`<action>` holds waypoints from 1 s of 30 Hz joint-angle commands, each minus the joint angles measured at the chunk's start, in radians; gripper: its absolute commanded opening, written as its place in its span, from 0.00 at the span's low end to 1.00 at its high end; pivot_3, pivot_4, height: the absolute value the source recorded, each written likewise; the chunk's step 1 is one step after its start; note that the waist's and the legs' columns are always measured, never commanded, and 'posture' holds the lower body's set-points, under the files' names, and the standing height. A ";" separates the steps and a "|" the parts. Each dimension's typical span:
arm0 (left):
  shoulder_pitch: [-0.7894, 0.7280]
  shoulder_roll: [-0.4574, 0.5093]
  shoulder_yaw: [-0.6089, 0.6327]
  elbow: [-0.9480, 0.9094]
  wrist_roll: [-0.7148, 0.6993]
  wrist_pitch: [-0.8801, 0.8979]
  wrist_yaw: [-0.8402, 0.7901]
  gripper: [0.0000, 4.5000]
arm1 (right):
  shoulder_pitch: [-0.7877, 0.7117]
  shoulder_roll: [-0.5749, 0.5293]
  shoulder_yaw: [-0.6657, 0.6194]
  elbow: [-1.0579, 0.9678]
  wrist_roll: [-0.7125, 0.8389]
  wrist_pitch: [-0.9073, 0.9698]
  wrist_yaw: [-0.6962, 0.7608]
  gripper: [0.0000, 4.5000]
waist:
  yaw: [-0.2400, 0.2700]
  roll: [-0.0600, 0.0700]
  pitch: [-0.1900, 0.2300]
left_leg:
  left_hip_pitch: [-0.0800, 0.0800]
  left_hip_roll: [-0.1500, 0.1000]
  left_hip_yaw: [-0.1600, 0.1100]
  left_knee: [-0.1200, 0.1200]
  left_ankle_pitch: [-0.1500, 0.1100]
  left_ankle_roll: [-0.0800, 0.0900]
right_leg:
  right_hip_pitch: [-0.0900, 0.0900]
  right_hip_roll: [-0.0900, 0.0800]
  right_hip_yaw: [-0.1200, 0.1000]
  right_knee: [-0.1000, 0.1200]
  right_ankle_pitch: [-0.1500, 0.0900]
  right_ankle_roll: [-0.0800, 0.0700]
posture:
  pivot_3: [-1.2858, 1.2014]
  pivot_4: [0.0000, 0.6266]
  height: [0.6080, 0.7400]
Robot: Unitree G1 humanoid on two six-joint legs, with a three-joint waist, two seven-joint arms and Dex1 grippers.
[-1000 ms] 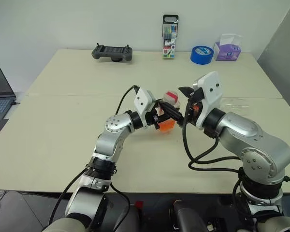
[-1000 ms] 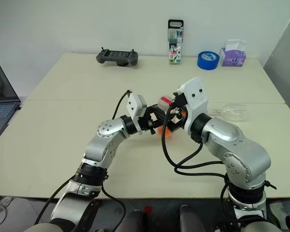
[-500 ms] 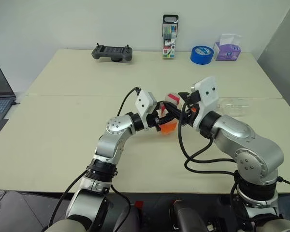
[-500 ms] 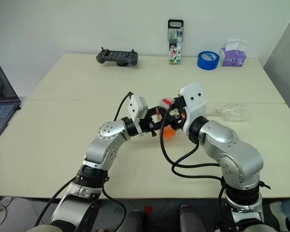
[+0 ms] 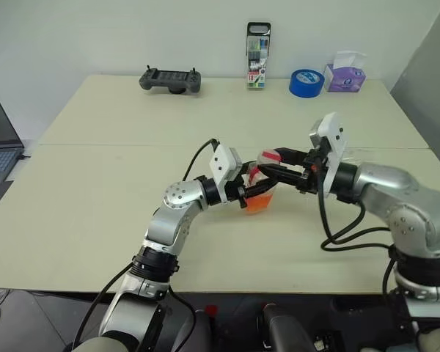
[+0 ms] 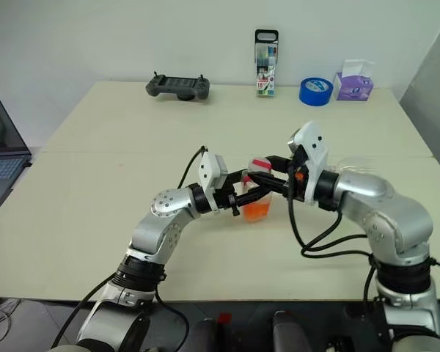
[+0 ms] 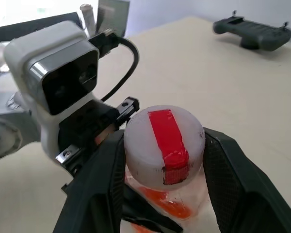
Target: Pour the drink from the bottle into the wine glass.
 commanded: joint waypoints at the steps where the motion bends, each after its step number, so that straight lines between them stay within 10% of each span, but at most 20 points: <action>1: -0.021 -0.019 -0.001 -0.022 -0.002 0.014 0.032 0.43 | -0.078 0.031 0.089 0.038 0.059 -0.102 0.196 0.43 | -0.002 0.000 0.000 | 0.001 0.001 0.001 0.000 0.000 0.000 | 0.000 0.001 0.000 0.000 0.000 0.000 | 0.52 0.24 1.00; 10: -0.015 -0.040 -0.004 -0.030 0.000 0.019 0.045 0.43 | -0.103 0.011 0.092 0.069 0.022 -0.159 0.238 0.43 | 0.003 0.000 0.000 | 0.000 0.000 0.000 0.000 0.001 0.001 | 0.000 0.000 0.001 0.000 0.001 -0.001 | 0.52 0.24 1.00; 17: -0.033 -0.052 0.003 -0.002 -0.001 0.011 0.041 0.42 | -0.081 0.072 0.049 0.000 -0.022 -0.148 0.068 0.97 | 0.004 0.000 0.000 | 0.000 0.000 -0.003 0.000 0.001 0.001 | 0.000 -0.001 -0.001 0.001 0.001 -0.001 | 0.52 0.24 1.00; 30: -0.042 -0.061 0.016 0.021 0.005 -0.015 0.058 0.42 | 0.140 0.245 -0.001 -0.356 -0.122 0.121 -0.484 0.97 | 0.004 0.000 0.000 | -0.001 0.000 -0.003 0.000 0.001 0.001 | -0.001 -0.004 0.000 0.001 0.001 -0.001 | 0.52 0.24 1.00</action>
